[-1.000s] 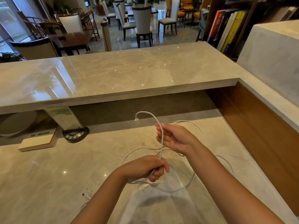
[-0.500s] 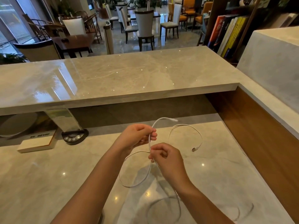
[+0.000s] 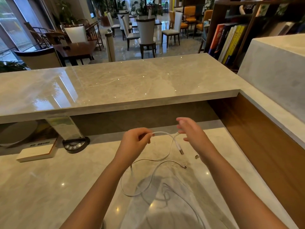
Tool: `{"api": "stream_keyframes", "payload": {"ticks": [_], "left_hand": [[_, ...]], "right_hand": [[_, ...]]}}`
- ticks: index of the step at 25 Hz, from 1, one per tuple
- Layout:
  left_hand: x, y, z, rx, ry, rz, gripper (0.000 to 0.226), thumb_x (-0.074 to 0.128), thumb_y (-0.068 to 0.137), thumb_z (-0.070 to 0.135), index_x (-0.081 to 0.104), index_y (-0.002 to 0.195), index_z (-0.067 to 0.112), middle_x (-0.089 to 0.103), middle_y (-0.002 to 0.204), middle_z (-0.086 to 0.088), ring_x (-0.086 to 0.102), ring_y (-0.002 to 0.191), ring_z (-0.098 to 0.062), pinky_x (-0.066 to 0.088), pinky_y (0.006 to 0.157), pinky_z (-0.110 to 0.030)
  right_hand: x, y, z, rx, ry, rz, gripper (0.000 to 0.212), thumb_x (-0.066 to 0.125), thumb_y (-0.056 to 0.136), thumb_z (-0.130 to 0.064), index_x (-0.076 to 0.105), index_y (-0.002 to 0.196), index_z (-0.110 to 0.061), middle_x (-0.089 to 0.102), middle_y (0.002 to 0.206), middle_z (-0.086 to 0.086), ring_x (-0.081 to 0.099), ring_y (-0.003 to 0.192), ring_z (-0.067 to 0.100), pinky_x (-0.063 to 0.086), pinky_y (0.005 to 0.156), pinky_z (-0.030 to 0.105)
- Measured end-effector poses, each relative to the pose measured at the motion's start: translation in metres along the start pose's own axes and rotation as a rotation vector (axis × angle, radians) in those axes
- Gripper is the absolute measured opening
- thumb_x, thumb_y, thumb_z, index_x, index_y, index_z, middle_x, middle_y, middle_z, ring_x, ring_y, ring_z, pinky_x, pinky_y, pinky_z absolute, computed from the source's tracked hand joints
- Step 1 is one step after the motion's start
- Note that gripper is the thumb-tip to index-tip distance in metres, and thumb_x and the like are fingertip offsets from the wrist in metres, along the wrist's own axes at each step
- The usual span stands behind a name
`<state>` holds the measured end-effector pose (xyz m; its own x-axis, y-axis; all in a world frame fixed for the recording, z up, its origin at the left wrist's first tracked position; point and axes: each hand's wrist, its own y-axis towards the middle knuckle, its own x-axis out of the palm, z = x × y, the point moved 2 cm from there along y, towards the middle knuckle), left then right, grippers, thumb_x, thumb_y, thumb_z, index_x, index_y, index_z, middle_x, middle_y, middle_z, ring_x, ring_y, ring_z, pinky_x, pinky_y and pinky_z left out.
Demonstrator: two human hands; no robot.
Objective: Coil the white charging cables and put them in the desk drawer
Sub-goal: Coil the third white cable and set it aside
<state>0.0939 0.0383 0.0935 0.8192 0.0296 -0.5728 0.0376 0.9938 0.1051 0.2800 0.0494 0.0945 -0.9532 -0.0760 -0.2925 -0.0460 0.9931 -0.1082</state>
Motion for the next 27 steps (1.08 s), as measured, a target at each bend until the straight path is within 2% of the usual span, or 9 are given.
{"api": "stream_keyframes", "payload": {"ticks": [2, 5, 7, 10, 12, 15, 18, 23, 27], "left_hand": [[0.000, -0.002, 0.010, 0.156, 0.167, -0.005, 0.014, 0.057, 0.090, 0.016, 0.069, 0.096, 0.018, 0.061, 0.075, 0.009, 0.058, 0.073, -0.006, 0.049, 0.069, -0.021], [0.000, -0.002, 0.013, 0.209, 0.220, -0.019, 0.013, 0.057, 0.090, 0.017, 0.068, 0.095, 0.020, 0.060, 0.075, 0.011, 0.058, 0.071, -0.006, 0.050, 0.067, -0.020], [-0.001, 0.000, 0.007, 0.045, 0.003, -0.087, 0.014, 0.054, 0.092, 0.016, 0.066, 0.089, 0.021, 0.062, 0.070, 0.008, 0.057, 0.062, -0.005, 0.051, 0.063, -0.016], [0.003, -0.009, 0.000, -0.349, -0.751, -0.404, 0.025, 0.044, 0.095, 0.010, 0.066, 0.083, 0.009, 0.057, 0.061, -0.001, 0.052, 0.052, -0.010, 0.052, 0.059, -0.022], [0.002, -0.022, -0.001, -0.379, -0.998, -0.554, 0.030, 0.041, 0.095, 0.012, 0.064, 0.076, 0.010, 0.051, 0.059, -0.001, 0.048, 0.051, -0.009, 0.050, 0.056, -0.023], [-0.005, -0.033, -0.002, -0.313, -0.959, -0.681, 0.027, 0.044, 0.092, 0.019, 0.063, 0.075, 0.013, 0.048, 0.064, -0.003, 0.049, 0.059, -0.012, 0.053, 0.064, -0.028], [-0.019, -0.030, -0.010, -0.286, -0.691, -0.602, 0.021, 0.046, 0.092, 0.009, 0.067, 0.091, 0.010, 0.054, 0.069, -0.002, 0.056, 0.066, -0.012, 0.053, 0.071, -0.028], [-0.063, 0.003, 0.002, -0.141, -0.999, -0.199, 0.023, 0.053, 0.086, 0.019, 0.074, 0.094, 0.018, 0.062, 0.067, 0.005, 0.059, 0.056, -0.004, 0.055, 0.063, -0.022], [-0.065, 0.019, 0.033, -0.065, -1.034, 0.062, 0.018, 0.051, 0.090, 0.015, 0.069, 0.091, 0.011, 0.063, 0.061, 0.006, 0.053, 0.046, 0.000, 0.050, 0.052, -0.013]], "right_hand": [[0.000, 0.001, -0.009, 0.024, -0.134, -0.236, 0.022, 0.050, 0.093, -0.028, 0.061, 0.111, -0.020, 0.068, 0.100, -0.004, 0.065, 0.087, 0.008, 0.049, 0.076, 0.024], [0.003, -0.002, -0.016, 0.003, -0.156, -0.263, 0.011, 0.059, 0.088, -0.015, 0.069, 0.091, -0.015, 0.072, 0.078, -0.001, 0.065, 0.066, 0.006, 0.052, 0.063, 0.019], [0.000, 0.000, -0.017, -0.081, -0.252, -0.171, 0.009, 0.061, 0.087, -0.015, 0.070, 0.087, -0.017, 0.070, 0.074, -0.004, 0.063, 0.065, 0.006, 0.054, 0.065, 0.024], [-0.015, 0.007, -0.021, -0.362, -0.520, 0.092, 0.009, 0.061, 0.087, -0.023, 0.069, 0.092, -0.021, 0.063, 0.074, -0.010, 0.060, 0.069, 0.008, 0.056, 0.069, 0.033], [-0.029, 0.011, -0.025, -0.473, -0.578, 0.270, 0.014, 0.061, 0.087, -0.028, 0.069, 0.094, -0.019, 0.065, 0.076, -0.007, 0.061, 0.070, 0.010, 0.054, 0.065, 0.034], [-0.047, 0.018, -0.028, -0.515, -0.608, 0.508, 0.020, 0.060, 0.088, -0.032, 0.069, 0.094, -0.015, 0.070, 0.080, 0.001, 0.063, 0.073, 0.017, 0.053, 0.061, 0.035], [-0.058, 0.023, -0.024, -0.529, -0.661, 0.617, 0.022, 0.056, 0.091, -0.031, 0.069, 0.099, -0.014, 0.070, 0.089, 0.005, 0.062, 0.077, 0.020, 0.052, 0.061, 0.035], [-0.031, 0.025, -0.003, -0.368, -0.749, 0.210, 0.025, 0.050, 0.093, -0.023, 0.062, 0.114, -0.017, 0.051, 0.097, 0.001, 0.053, 0.077, 0.018, 0.052, 0.069, 0.034], [0.019, -0.001, -0.004, -0.494, -0.949, -0.213, 0.022, 0.043, 0.096, -0.022, 0.061, 0.103, -0.012, 0.045, 0.091, -0.001, 0.051, 0.081, 0.018, 0.043, 0.068, 0.029]]}}
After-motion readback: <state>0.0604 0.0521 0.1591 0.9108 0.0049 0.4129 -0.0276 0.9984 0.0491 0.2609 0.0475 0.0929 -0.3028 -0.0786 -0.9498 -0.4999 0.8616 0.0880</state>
